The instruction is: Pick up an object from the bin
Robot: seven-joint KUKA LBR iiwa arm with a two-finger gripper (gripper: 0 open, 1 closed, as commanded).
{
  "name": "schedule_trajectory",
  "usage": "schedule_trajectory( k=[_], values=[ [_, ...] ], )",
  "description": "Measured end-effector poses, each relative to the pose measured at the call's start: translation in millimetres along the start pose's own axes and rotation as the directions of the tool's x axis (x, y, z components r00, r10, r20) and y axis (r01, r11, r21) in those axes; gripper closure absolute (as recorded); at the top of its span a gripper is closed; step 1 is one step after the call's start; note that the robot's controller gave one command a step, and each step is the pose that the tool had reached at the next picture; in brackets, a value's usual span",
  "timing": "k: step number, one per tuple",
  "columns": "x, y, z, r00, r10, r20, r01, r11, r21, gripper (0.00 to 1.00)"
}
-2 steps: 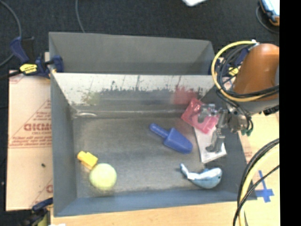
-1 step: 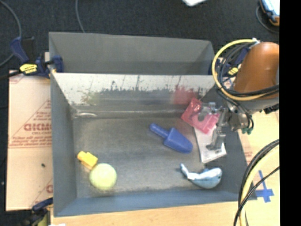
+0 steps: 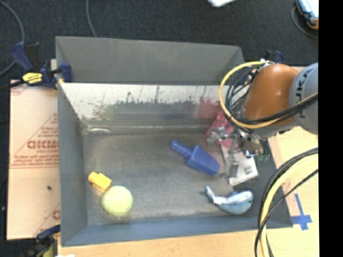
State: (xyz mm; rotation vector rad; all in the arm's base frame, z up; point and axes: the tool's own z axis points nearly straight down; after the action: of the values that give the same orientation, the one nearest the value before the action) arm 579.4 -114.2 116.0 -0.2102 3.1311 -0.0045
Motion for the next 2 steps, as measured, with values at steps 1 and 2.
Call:
schedule_trajectory(
  k=[1, 2],
  values=[
    [-22.7, 7, 39, 0.999, 0.036, 0.008, -0.036, 0.999, 0.001, 0.0],
    [-41.1, 43, 42, 0.983, -0.184, 0.008, 0.184, 0.983, 0.005, 0.0]
  ],
)
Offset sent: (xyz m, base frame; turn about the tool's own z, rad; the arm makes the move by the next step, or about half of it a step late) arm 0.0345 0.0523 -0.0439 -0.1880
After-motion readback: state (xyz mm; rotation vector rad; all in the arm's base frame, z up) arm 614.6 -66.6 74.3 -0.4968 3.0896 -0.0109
